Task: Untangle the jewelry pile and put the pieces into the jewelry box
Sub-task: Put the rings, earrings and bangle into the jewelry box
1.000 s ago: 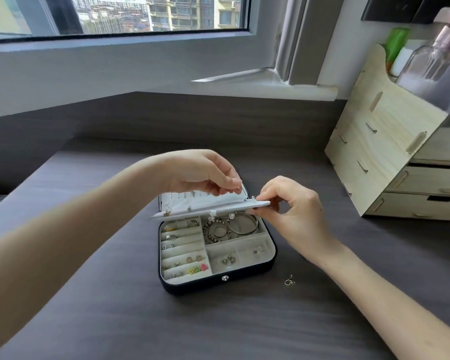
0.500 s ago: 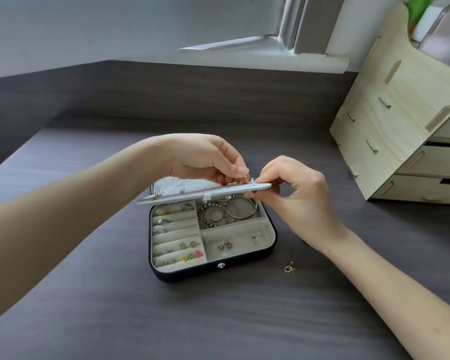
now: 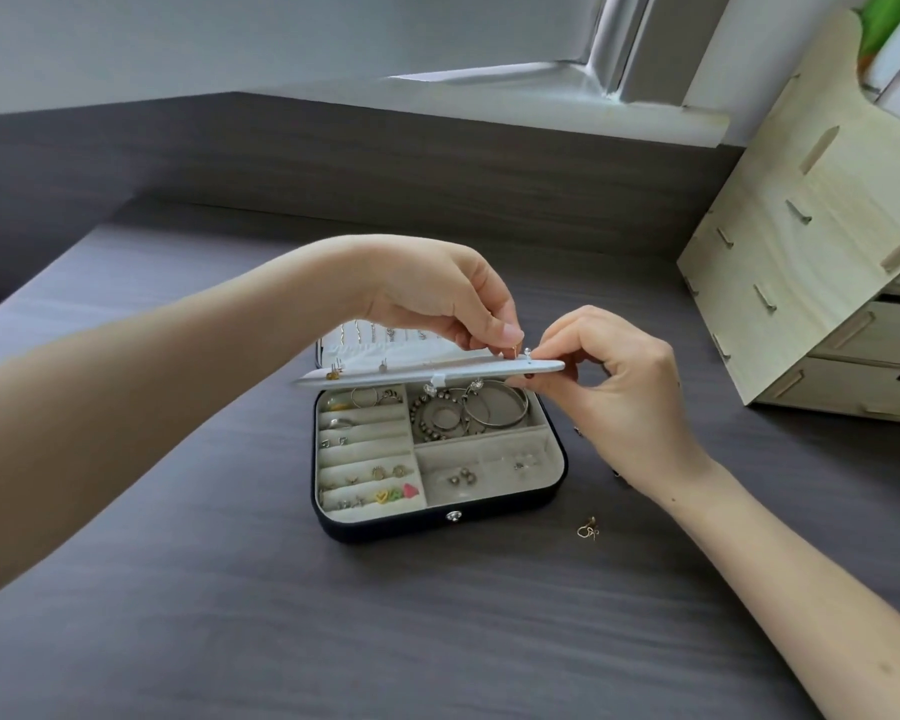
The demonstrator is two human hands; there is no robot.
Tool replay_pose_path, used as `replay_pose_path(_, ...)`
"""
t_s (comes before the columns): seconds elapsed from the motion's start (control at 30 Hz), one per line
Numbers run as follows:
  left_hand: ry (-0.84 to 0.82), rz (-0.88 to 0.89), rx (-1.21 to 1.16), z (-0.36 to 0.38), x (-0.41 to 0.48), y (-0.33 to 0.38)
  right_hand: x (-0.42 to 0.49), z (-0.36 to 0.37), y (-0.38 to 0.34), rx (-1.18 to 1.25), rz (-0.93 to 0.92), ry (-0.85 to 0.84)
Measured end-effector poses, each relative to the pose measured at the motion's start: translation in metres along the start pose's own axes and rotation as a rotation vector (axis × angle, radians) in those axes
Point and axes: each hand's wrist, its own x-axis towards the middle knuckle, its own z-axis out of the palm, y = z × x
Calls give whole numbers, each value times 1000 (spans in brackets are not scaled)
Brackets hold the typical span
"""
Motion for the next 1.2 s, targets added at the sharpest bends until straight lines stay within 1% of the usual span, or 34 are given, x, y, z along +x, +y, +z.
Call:
replay_pose_path(0.23,43,15,127,1,-5,8,0,0,0,-1,17,-10)
replay_pose_path(0.4,130,50,316,3,-9,13,0,-2,-2,7,31,-10)
replay_pose_path(0.63,216,91,420,7,-11,18,1,0,-3,22,30,6)
replay_pose_path(0.8,252,96,422,8,-13,15,1,0,-3,21,37,12)
replay_pose_path(1.07,253,130,272,12,-15,3,1,1,-3,41,44,25)
replay_pose_path(1.2,244,130,244,14,-14,0,1,1,-3,24,40,23)
